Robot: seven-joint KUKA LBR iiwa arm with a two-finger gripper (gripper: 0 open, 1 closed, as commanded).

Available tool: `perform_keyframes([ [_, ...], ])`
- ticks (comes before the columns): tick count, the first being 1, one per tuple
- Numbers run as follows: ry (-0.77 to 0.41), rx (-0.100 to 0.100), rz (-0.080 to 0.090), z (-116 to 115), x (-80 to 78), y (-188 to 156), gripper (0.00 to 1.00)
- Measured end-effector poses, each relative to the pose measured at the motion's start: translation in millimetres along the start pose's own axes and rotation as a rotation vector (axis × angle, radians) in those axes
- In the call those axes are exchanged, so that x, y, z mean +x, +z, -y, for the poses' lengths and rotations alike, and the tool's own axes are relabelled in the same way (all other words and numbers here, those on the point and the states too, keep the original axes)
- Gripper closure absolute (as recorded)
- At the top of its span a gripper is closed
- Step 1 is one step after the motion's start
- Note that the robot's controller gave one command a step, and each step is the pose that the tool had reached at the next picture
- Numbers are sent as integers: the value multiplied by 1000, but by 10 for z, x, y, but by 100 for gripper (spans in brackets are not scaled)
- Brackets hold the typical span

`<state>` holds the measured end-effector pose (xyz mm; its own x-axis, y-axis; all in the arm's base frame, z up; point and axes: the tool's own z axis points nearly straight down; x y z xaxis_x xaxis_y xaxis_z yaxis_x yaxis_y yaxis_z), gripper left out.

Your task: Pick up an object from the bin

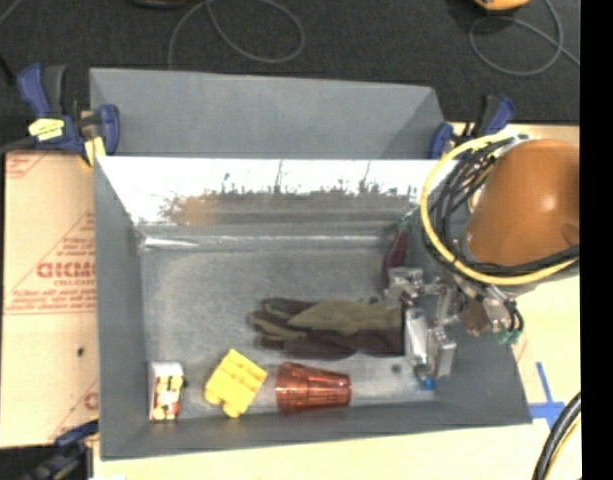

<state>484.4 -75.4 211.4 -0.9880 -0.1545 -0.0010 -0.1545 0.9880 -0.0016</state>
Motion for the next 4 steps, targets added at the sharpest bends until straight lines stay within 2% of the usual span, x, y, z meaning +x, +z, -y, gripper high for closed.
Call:
perform_keyframes([
  [1,-221,5,11,211,-94,540,0],
  [2,-242,-3,-2,447,-302,698,0],
  [3,-202,4,9,654,-617,676,0],
  [4,-494,4,7,204,-574,1055,0],
])
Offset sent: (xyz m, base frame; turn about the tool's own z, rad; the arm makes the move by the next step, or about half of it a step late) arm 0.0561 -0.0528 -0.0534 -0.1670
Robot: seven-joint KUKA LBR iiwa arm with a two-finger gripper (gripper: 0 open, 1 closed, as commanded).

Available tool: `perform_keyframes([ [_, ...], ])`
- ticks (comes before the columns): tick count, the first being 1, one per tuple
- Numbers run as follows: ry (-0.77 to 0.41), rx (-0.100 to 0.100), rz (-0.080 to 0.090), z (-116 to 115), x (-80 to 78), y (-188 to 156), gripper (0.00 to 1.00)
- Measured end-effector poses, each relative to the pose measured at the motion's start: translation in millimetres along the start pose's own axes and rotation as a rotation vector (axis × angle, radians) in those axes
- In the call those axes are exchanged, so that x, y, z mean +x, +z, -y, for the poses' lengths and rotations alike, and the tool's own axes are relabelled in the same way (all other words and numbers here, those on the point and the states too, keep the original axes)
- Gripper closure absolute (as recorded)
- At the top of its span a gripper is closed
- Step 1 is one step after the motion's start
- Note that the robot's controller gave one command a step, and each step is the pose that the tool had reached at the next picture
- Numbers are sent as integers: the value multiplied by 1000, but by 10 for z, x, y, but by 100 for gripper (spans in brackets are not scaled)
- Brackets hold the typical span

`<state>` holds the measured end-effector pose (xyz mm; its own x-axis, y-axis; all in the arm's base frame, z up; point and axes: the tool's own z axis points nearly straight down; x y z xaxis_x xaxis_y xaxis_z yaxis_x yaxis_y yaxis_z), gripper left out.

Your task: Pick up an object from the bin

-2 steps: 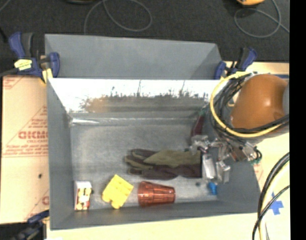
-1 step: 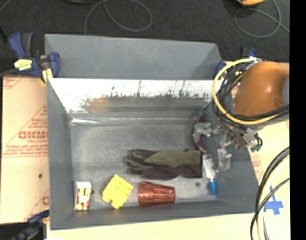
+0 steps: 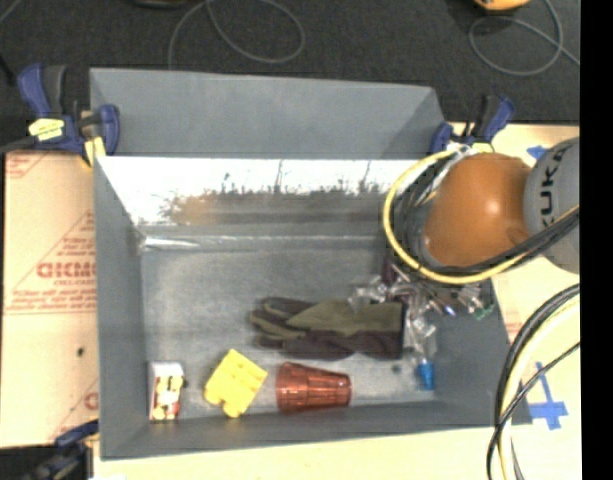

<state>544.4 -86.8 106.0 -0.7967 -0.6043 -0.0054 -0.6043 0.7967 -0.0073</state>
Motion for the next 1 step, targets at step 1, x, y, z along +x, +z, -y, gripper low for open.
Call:
perform_keyframes([
  [1,-25,-3,-1,-155,-41,85,0],
])
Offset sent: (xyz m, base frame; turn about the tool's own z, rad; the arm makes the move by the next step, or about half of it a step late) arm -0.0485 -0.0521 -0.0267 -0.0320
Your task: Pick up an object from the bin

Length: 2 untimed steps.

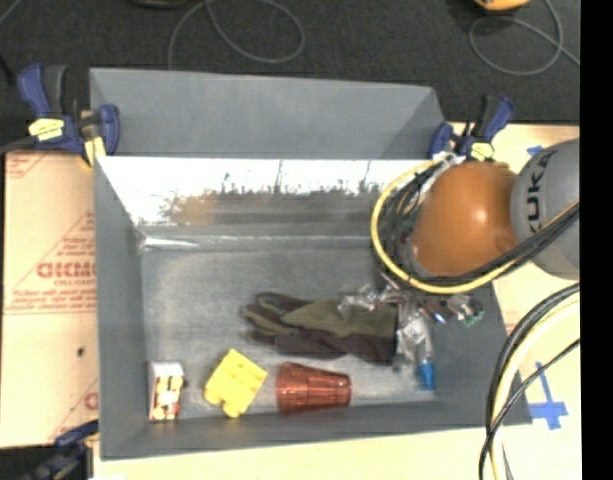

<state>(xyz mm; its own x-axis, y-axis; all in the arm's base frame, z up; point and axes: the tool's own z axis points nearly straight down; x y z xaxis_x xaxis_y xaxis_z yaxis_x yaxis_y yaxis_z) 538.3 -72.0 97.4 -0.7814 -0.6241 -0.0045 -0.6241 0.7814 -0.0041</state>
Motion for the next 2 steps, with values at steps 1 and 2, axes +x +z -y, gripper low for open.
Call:
perform_keyframes([
  [1,-7,5,3,268,749,173,100],
  [2,-8,5,3,267,748,173,100],
])
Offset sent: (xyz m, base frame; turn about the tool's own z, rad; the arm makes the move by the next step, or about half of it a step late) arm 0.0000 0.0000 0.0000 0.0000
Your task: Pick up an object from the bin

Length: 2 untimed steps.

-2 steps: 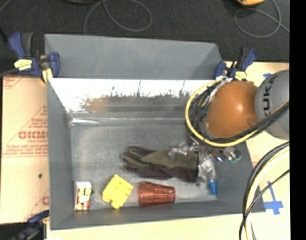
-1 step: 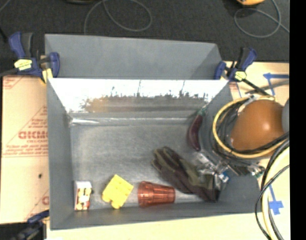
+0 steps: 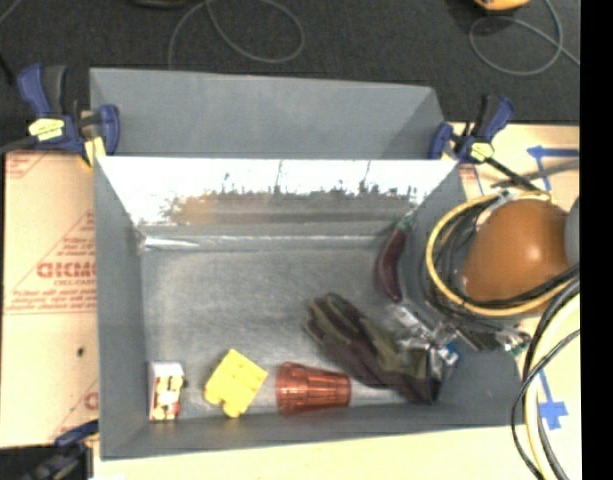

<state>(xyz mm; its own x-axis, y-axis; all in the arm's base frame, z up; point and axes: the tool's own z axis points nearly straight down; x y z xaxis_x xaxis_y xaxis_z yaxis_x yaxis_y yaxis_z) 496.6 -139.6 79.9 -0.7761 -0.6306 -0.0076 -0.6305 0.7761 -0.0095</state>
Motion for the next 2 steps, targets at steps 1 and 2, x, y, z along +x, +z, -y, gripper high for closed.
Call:
perform_keyframes([
  [1,-16,1,2,79,-133,-1139,100],
  [2,-13,1,3,79,-133,-1139,100],
])
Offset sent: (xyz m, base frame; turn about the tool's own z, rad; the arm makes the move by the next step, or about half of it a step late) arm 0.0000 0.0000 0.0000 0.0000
